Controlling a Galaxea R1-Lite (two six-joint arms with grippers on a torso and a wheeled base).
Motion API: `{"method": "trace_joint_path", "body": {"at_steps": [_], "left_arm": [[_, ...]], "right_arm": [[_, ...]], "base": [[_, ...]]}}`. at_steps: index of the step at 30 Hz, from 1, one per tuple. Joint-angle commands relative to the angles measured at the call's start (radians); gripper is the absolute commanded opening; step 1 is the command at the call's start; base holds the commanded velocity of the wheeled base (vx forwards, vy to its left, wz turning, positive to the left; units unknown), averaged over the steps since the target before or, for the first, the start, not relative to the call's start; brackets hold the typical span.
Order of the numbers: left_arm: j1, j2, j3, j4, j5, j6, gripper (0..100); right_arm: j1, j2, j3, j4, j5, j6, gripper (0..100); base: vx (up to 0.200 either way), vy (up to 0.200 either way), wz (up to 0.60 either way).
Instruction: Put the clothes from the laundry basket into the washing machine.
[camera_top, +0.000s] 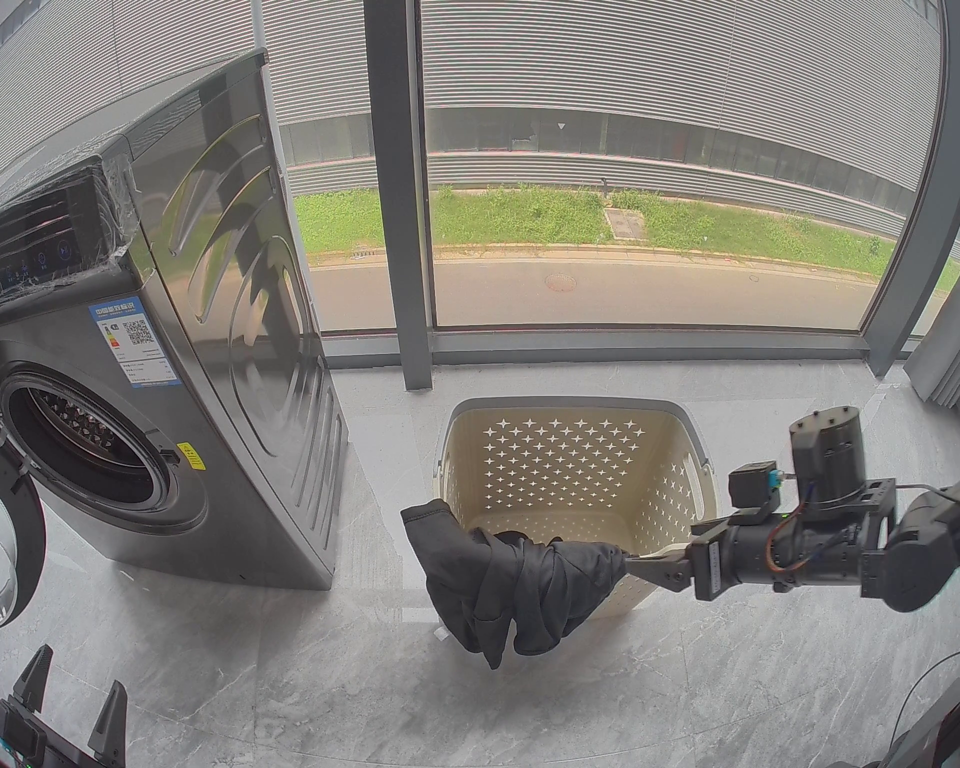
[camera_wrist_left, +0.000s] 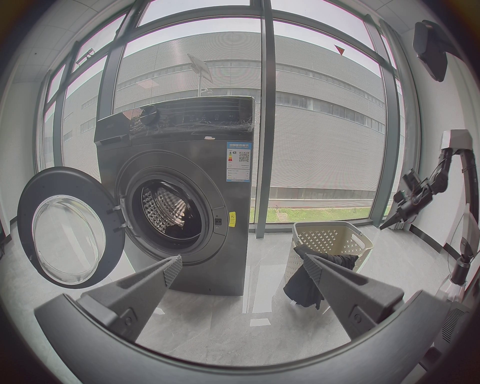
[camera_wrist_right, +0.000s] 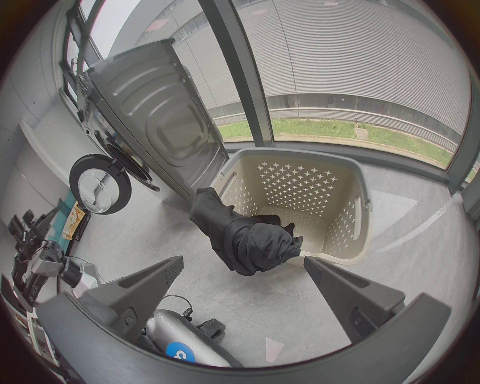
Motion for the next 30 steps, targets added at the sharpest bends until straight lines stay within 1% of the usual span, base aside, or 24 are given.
{"method": "trace_joint_path", "body": {"at_steps": [1, 5, 8, 11, 13, 14, 16, 23, 24, 25, 30], "left_arm": [[0.001, -0.016, 0.018, 0.000, -0.001, -0.001, 100], [0.000, -0.016, 0.018, 0.001, 0.001, -0.003, 100], [0.000, -0.016, 0.018, 0.001, 0.001, -0.003, 100], [0.000, -0.016, 0.018, 0.000, 0.001, -0.003, 100], [0.000, -0.016, 0.018, 0.001, -0.001, -0.003, 100], [0.000, -0.016, 0.018, 0.001, -0.001, -0.003, 100], [0.000, -0.016, 0.018, 0.000, -0.001, -0.003, 100], [0.000, -0.016, 0.018, 0.001, -0.001, -0.003, 100], [0.000, -0.016, 0.018, 0.001, -0.001, -0.003, 100], [0.000, -0.016, 0.018, 0.000, -0.001, -0.003, 100], [0.000, -0.016, 0.018, 0.001, -0.001, -0.003, 100]], "right_arm": [[0.006, 0.241, -0.119, -0.013, -0.008, 0.001, 100], [-0.015, 0.336, -0.193, -0.013, -0.011, 0.001, 100], [-0.019, 0.399, -0.234, -0.013, -0.050, 0.000, 100], [-0.028, 0.431, -0.262, -0.013, -0.054, 0.000, 100], [-0.038, 0.460, -0.302, -0.012, -0.056, 0.000, 100], [-0.038, 0.460, -0.302, -0.012, -0.056, 0.000, 100], [-0.052, 0.499, -0.345, -0.007, -0.057, 0.001, 100], [-0.061, 0.558, -0.383, -0.012, -0.062, 0.003, 100], [-0.063, 0.578, -0.398, -0.012, -0.076, 0.003, 100], [-0.065, 0.586, -0.401, -0.013, -0.079, 0.003, 100], [-0.066, 0.611, -0.415, -0.016, -0.080, 0.008, 100]], "base": [[0.000, 0.000, 0.00], [0.000, 0.000, 0.00], [0.000, 0.000, 0.00], [0.000, 0.000, 0.00], [0.000, 0.000, 0.00], [0.000, 0.000, 0.00], [0.000, 0.000, 0.00], [0.000, 0.000, 0.00], [0.000, 0.000, 0.00], [0.000, 0.000, 0.00], [0.000, 0.000, 0.00]]}}
